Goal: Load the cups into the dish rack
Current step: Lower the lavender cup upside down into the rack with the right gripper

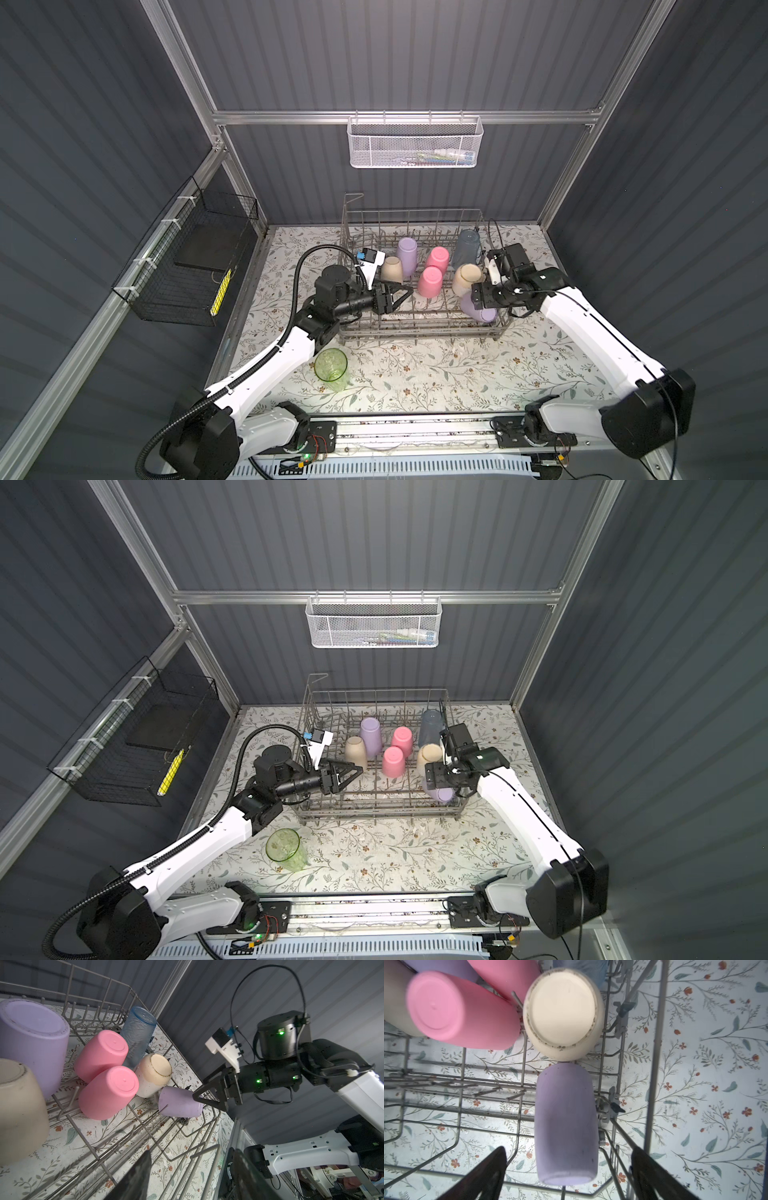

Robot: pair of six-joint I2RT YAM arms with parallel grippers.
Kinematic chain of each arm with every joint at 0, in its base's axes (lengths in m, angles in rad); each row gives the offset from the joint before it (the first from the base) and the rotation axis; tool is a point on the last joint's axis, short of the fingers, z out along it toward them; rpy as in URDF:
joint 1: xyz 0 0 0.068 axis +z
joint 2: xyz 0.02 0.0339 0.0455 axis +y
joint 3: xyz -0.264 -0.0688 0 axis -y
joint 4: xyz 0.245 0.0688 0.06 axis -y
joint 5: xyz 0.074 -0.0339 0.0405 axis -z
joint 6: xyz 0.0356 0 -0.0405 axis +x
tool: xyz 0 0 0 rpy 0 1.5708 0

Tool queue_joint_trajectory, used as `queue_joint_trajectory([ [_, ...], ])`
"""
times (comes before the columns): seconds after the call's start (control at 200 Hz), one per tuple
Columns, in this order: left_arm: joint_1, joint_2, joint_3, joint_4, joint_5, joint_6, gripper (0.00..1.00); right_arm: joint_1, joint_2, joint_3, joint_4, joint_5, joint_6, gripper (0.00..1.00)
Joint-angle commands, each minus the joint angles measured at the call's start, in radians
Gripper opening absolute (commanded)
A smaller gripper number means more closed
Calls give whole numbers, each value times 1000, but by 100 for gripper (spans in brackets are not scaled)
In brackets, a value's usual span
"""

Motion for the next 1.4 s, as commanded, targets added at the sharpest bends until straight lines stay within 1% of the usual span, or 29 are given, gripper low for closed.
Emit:
queue_joint_trajectory([
  [0.0,6,13,-7,39,22,8,62,-2,-72,-6,-56,-3,29,91],
  [0.06,6,15,-4,42,24,5,62,-3,-121,-21,-58,-10,34,86],
  [0.095,5,16,-5,43,24,4,62,-2,-132,-34,-60,-21,36,81],
  [0.115,6,16,-6,44,24,4,62,-1,-168,-42,-62,-30,37,77],
  [0.165,6,19,-4,46,25,4,62,-2,-192,-60,-73,-54,43,65],
  [0.195,6,20,-4,47,27,4,62,-1,-200,-70,-82,-64,48,54],
  [0.235,6,22,-4,50,29,2,62,-1,-209,-85,-95,-75,56,38],
  [0.28,6,22,-4,53,31,1,62,-1,-219,-109,-97,-87,62,24],
  [0.345,6,24,-4,55,33,-2,62,-3,-228,-149,-91,-98,75,14],
  [0.385,6,25,-4,57,35,-2,62,-3,-227,-161,-81,-112,83,11],
  [0.425,6,26,-4,60,35,-3,62,-3,-226,-175,-63,-135,81,9],
  [0.52,6,27,-4,61,37,-5,62,-3,-196,-177,-46,-116,81,8],
  [0.625,6,26,-4,58,39,-5,62,-3,-146,-163,-36,-87,73,10],
  [0.74,6,21,-6,54,33,-4,62,-8,-78,-146,-8,-93,65,12],
  [1.091,6,25,-11,44,27,5,62,-30,-5,-75,31,-76,42,13],
  [1.396,6,39,-10,52,33,6,62,-35,64,-24,49,-100,20,15],
])
